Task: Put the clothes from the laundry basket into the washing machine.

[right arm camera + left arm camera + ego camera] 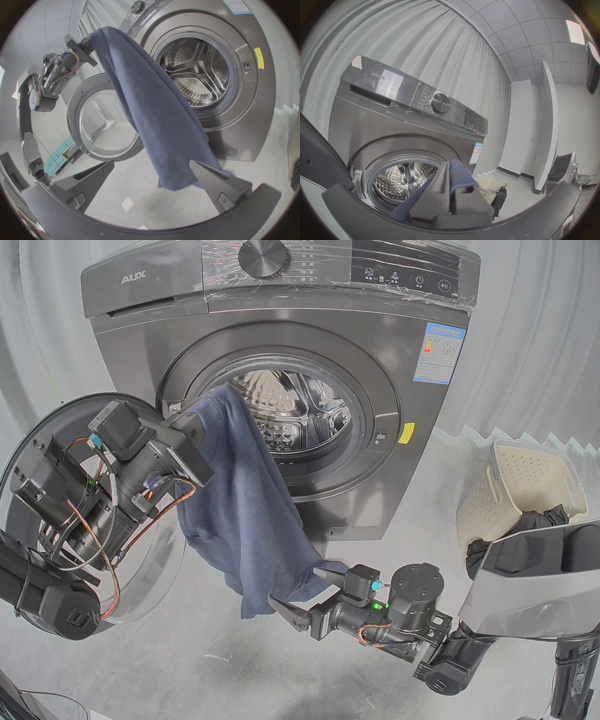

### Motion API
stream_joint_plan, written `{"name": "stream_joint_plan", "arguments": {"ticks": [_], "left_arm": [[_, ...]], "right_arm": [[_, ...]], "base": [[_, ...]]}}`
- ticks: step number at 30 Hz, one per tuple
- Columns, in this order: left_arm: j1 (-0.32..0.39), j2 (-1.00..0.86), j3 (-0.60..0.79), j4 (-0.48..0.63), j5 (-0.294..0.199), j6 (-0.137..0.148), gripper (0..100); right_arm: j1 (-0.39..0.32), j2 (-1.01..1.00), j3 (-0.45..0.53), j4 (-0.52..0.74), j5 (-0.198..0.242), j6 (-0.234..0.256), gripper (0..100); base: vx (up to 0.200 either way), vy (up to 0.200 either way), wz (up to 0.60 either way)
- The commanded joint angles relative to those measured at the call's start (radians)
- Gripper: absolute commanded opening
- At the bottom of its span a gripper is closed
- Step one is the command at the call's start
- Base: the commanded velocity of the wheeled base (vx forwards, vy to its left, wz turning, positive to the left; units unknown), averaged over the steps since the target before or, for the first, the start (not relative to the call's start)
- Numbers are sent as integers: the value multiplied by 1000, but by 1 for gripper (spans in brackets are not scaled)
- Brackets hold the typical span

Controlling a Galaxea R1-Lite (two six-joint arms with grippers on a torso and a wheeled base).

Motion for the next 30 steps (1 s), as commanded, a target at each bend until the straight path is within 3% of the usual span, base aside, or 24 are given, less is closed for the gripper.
{"name": "stream_joint_plan", "arguments": {"ticks": [1, 15, 19, 21, 22, 25, 30], "left_arm": [[-38, -46, 5, 5, -1, 1, 0], [-57, -55, 6, 4, -4, -1, 0], [-70, -55, 3, 0, -4, -3, 0], [-70, -55, 3, 0, -4, -16, 0], [-67, -55, 0, 0, -3, -29, 0], [-57, -53, 0, 4, -1, -39, 0], [-1, -32, 5, 14, -1, -49, 0]], "right_arm": [[-19, 131, -176, 3, 1, -7, 100], [-75, 300, -555, 75, 1, -42, 100], [-79, 311, -604, 93, 1, -44, 100], [-72, 317, -613, 93, -5, -45, 100], [-71, 316, -616, 92, -6, -47, 0], [-69, 308, -618, 89, -8, -47, 0], [-88, 153, -498, 81, -17, -42, 0]], "base": [[0, 0, 0], [0, 0, 0], [0, 0, 0], [0, 0, 0], [0, 0, 0], [0, 0, 0], [0, 0, 0]]}}
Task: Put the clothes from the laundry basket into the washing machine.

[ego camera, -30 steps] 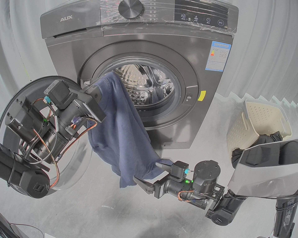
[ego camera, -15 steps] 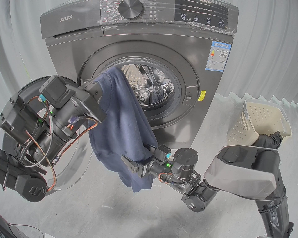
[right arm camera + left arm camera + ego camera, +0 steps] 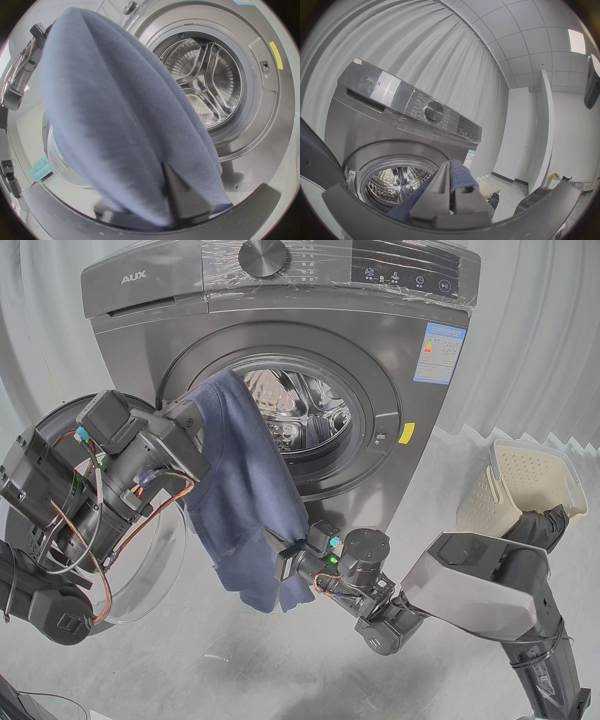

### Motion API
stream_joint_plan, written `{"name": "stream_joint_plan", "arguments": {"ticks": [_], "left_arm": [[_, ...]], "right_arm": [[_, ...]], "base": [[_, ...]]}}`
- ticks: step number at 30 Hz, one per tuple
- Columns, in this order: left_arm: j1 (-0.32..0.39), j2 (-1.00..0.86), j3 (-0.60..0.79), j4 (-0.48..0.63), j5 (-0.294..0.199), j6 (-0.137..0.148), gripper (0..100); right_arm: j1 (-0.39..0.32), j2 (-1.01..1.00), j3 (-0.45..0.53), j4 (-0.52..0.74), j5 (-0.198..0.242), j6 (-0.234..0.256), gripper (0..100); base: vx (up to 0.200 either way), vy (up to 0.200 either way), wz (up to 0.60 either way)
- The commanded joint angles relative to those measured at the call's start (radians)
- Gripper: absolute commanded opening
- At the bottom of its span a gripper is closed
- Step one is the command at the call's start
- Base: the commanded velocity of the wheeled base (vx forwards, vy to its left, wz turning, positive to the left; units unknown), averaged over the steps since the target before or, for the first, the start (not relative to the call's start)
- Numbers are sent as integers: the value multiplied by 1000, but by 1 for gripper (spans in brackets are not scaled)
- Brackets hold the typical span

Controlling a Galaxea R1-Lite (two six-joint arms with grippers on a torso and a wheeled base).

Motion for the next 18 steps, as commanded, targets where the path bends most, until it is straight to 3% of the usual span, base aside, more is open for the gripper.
{"name": "stream_joint_plan", "arguments": {"ticks": [1, 4, 5, 6, 7, 9, 12, 18], "left_arm": [[47, 25, 4, 7, 1, -4, 0], [65, 37, 7, 7, 4, -4, 0], [84, 52, 10, 7, 6, -3, 0], [93, 61, 13, 7, 6, 2, 0], [98, 69, 18, 5, 6, 5, 0], [99, 74, 22, 7, 6, 5, 0], [93, 91, 65, 13, -8, 8, 0], [69, 160, 140, -4, -20, 27, 0]], "right_arm": [[-20, -166, 121, -5, -19, 3, 0], [-31, -240, 180, -5, -39, 6, 0], [-43, -317, 259, -7, -41, 9, 0], [-43, -317, 259, -7, -41, 9, 0], [-54, -395, 340, -11, -42, 17, 0], [-59, -427, 374, -11, -42, 23, 0], [-80, -560, 516, -27, -41, 31, 0], [-123, -671, 596, -70, -28, 46, 0]], "base": [[0, 0, 0], [0, 0, 0], [0, 0, 0], [0, 0, 0], [0, 0, 0], [0, 0, 0], [0, 0, 0], [0, 0, 0]]}}
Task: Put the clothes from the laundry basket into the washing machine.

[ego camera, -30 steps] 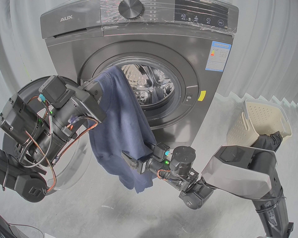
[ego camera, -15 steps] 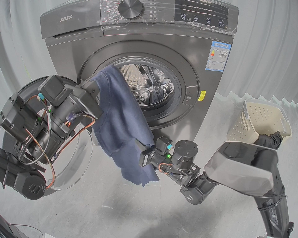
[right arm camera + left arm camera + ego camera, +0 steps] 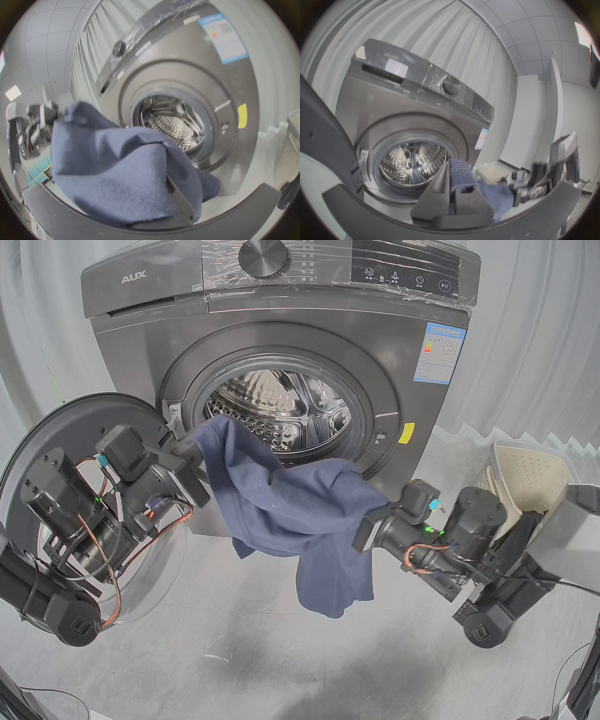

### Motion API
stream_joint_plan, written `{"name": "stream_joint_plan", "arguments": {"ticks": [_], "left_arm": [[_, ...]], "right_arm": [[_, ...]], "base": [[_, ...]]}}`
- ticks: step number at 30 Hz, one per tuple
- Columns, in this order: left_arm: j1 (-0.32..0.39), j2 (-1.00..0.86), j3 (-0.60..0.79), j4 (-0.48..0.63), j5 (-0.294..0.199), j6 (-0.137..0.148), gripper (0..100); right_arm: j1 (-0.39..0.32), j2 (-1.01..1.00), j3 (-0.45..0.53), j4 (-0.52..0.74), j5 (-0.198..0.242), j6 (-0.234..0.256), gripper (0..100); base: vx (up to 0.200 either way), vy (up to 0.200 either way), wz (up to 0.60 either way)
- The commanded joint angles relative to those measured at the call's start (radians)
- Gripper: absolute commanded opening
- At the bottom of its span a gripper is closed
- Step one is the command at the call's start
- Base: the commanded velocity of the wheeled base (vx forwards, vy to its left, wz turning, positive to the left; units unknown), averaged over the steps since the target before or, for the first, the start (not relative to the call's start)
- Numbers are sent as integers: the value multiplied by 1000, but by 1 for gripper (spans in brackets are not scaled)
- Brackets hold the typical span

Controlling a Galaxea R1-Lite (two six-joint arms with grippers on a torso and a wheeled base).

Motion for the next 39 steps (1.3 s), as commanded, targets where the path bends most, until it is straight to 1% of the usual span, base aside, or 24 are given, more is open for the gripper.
{"name": "stream_joint_plan", "arguments": {"ticks": [1, 10, 14, 17, 18, 22, 24, 26, 28, 29, 31, 33, 36, 39], "left_arm": [[-13, 94, 81, -12, -13, 20, 0], [-33, 142, 160, -15, -20, 73, 0], [-48, 180, 237, -38, -20, 74, 0], [-50, 212, 256, -40, -19, 77, 0], [-50, 228, 263, -40, -17, 80, 100], [-50, 258, 280, -41, -20, 86, 100], [-51, 252, 294, -41, -22, 83, 100], [-51, 234, 348, -43, -23, 83, 100], [-50, 208, 398, -43, -36, 82, 100], [-48, 197, 415, -43, -48, 82, 100], [-47, 168, 455, -43, -103, 83, 100], [-50, 137, 463, -43, -137, 82, 100], [-67, 103, 418, -41, -148, 68, 100], [-91, 105, 348, -41, -143, 39, 100]], "right_arm": [[-45, -180, 98, -38, 6, 20, 0], [-33, -186, 84, -47, 3, 22, 0], [-33, -203, 86, -46, 6, 17, 0], [-34, -206, 86, -46, 15, 17, 0], [-33, -206, 84, -46, 16, 17, 0], [-31, -197, 89, -46, 18, 16, 0], [-31, -194, 93, -46, 19, 17, 0], [-44, -180, 95, -47, 21, 17, 0], [-47, -172, 90, -47, 21, 17, 0], [-47, -172, 89, -47, 21, 17, 0], [-47, -174, 86, -46, 21, 19, 0], [-45, -172, 86, -46, 21, 19, 0], [-38, -171, 89, -47, 19, 19, 0], [-31, -169, 92, -47, 18, 20, 0]], "base": [[0, 0, 0], [0, 0, 0], [0, 0, 0], [0, 0, 0], [0, 0, 0], [0, 0, 0], [0, 0, 0], [0, 0, 0], [0, 0, 0], [0, 0, 0], [0, 0, 0], [0, 0, 0], [0, 0, 0], [0, 0, 0]]}}
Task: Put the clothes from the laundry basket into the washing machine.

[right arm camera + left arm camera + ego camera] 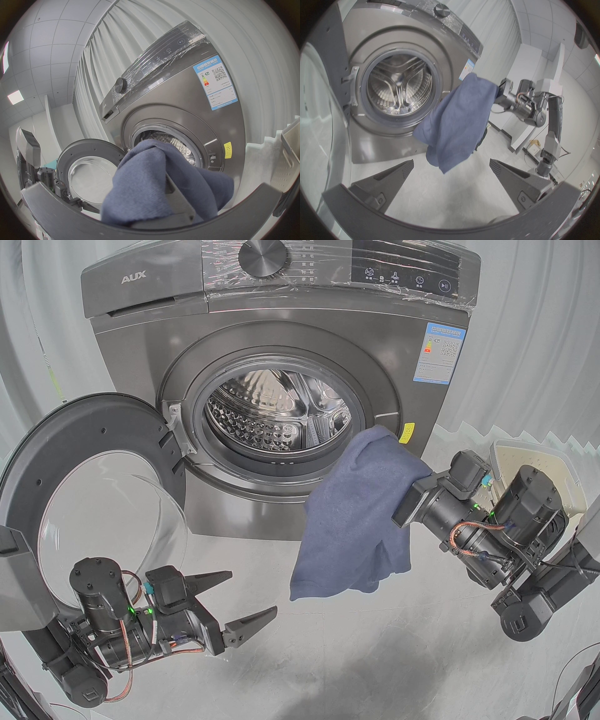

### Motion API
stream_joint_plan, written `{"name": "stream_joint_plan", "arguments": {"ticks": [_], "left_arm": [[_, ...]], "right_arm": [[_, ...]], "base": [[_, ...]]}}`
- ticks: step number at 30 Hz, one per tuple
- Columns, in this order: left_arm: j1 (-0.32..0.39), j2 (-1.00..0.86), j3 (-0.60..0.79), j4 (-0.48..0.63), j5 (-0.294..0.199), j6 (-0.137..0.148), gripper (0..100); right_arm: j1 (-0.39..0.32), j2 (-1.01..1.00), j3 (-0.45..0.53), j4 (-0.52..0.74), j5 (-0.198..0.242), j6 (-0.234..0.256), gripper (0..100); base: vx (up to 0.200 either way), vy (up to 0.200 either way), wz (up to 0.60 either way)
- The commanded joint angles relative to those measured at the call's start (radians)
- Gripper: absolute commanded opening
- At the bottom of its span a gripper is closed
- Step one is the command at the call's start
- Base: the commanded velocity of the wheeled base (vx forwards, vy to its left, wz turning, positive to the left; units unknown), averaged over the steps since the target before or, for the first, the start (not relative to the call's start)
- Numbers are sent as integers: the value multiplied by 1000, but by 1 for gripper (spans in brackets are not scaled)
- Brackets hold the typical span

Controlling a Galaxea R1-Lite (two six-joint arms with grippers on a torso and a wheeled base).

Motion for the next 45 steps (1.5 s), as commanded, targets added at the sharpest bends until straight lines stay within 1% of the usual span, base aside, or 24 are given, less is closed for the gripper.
{"name": "stream_joint_plan", "arguments": {"ticks": [1, 2, 3, 4, 6, 7, 11, 15, 16, 21, 22, 25, 26, 28, 30, 33, 35, 41, 42, 43, 45], "left_arm": [[-41, -38, -103, 1, -4, -43, 100], [-44, -36, -108, 1, -4, -48, 100], [-59, -29, -135, 1, 1, -64, 100], [-67, -15, -152, 1, 2, -71, 100], [-73, -2, -167, 1, 4, -75, 100], [-82, 19, -203, 1, 5, -78, 100], [-102, 60, -266, 2, 13, -78, 100], [-123, 77, -292, 4, 13, -78, 100], [-131, 82, -298, 4, 14, -78, 100], [-134, 110, -312, 2, 13, -78, 100], [-134, 110, -312, 4, 13, -78, 100], [-134, 143, -350, 4, 16, -77, 100], [-134, 143, -350, 4, 16, -77, 100], [-134, 166, -388, 4, 40, -75, 100], [-137, 180, -408, 4, 54, -75, 100], [-146, 205, -422, 4, 59, -75, 100], [-151, 225, -431, 2, 67, -74, 100], [-156, 266, -480, 2, 103, -72, 100], [-151, 283, -500, 4, 117, -71, 100], [-151, 284, -503, 4, 119, -72, 100], [-142, 317, -534, 2, 146, -69, 100]], "right_arm": [[12, 8, 4, -1, -3, 2, 0], [14, 8, 4, -1, -3, 2, 0], [19, 8, 4, -1, -5, 2, 0], [22, 8, 4, -1, -6, 2, 0], [22, 8, 4, -1, -8, 2, 0], [26, 8, -1, -1, -9, 3, 0], [46, 9, -5, -1, -19, 2, 0], [74, 9, -16, 1, -23, 3, 0], [81, 9, -33, 1, -31, 5, 0], [109, 51, -108, 5, -58, 11, 0], [111, 54, -109, 5, -58, 11, 0], [149, 92, -111, -1, -65, 11, 0], [149, 92, -111, -1, -65, 11, 0], [178, 104, -117, -1, -66, 13, 0], [190, 110, -128, 1, -68, 13, 0], [216, 112, -151, 8, -100, 11, 0], [223, 112, -163, 13, -109, 11, 0], [224, 113, -163, 10, -112, 13, 0], [227, 113, -163, 8, -114, 14, 0], [229, 113, -163, 8, -114, 14, 0], [239, 109, -162, 8, -117, 16, 0]], "base": [[0, 0, 0], [0, 0, 0], [0, 0, 0], [0, 0, 0], [0, 0, 0], [0, 0, 0], [0, 0, 0], [0, 0, 0], [0, 0, 0], [0, 0, 0], [0, 0, 0], [0, 0, 0], [0, 0, 0], [0, 0, 0], [0, 0, 0], [0, 0, 0], [0, 0, 0], [0, 0, 0], [0, 0, 0], [0, 0, 0], [0, 0, 0]]}}
